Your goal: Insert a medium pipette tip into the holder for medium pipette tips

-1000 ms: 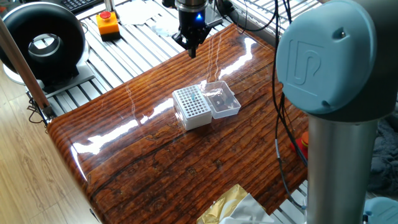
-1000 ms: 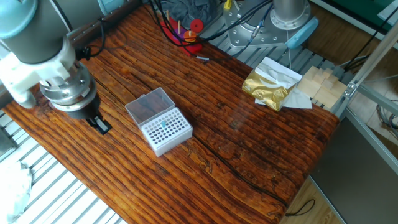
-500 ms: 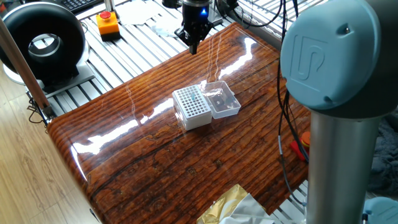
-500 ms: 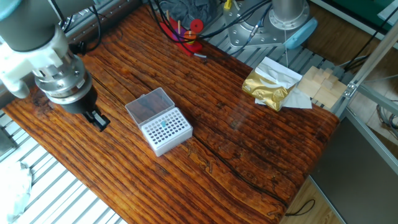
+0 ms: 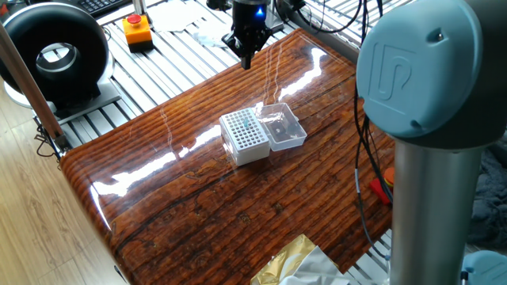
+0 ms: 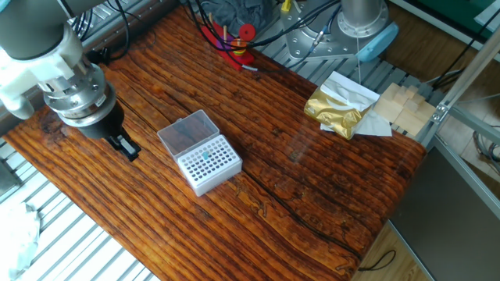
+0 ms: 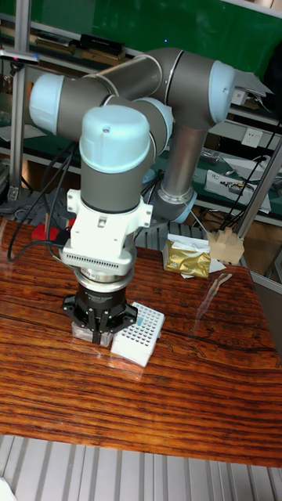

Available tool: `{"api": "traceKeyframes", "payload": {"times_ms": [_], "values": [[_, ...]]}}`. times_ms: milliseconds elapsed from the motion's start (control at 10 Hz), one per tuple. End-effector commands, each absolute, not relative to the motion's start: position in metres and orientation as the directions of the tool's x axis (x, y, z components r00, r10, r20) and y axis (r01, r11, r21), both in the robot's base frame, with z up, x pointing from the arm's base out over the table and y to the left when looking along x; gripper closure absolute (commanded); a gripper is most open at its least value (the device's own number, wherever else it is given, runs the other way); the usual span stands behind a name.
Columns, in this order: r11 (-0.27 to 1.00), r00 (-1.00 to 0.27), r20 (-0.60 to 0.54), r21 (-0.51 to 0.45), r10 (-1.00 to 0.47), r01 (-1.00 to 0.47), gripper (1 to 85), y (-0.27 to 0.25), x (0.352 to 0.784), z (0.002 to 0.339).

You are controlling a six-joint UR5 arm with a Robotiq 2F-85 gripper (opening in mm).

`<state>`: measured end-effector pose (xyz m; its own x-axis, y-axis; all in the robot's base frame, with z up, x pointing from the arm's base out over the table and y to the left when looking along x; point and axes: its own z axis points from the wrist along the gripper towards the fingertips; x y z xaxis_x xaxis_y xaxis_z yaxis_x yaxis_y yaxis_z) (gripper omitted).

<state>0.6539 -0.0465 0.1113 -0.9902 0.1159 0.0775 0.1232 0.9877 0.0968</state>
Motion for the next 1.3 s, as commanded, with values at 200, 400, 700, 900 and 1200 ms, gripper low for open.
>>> {"api": "traceKeyframes", "payload": {"times_ms": [200, 400, 700, 900, 1200], "values": [[0.989, -0.987, 0.092, 0.057, 0.129, 0.134, 84.7, -0.0413, 0.6525, 0.1068], [0.990, -0.987, 0.099, 0.053, 0.125, 0.131, 84.7, -0.0429, 0.6505, 0.1060], [0.988, -0.987, 0.099, 0.065, 0.130, 0.137, 84.7, -0.0401, 0.6509, 0.1055], [0.988, -0.986, 0.100, 0.067, 0.132, 0.139, 84.7, -0.0402, 0.6508, 0.1041], [0.988, -0.987, 0.098, 0.071, 0.130, 0.137, 84.7, -0.0407, 0.6511, 0.1026]]}}
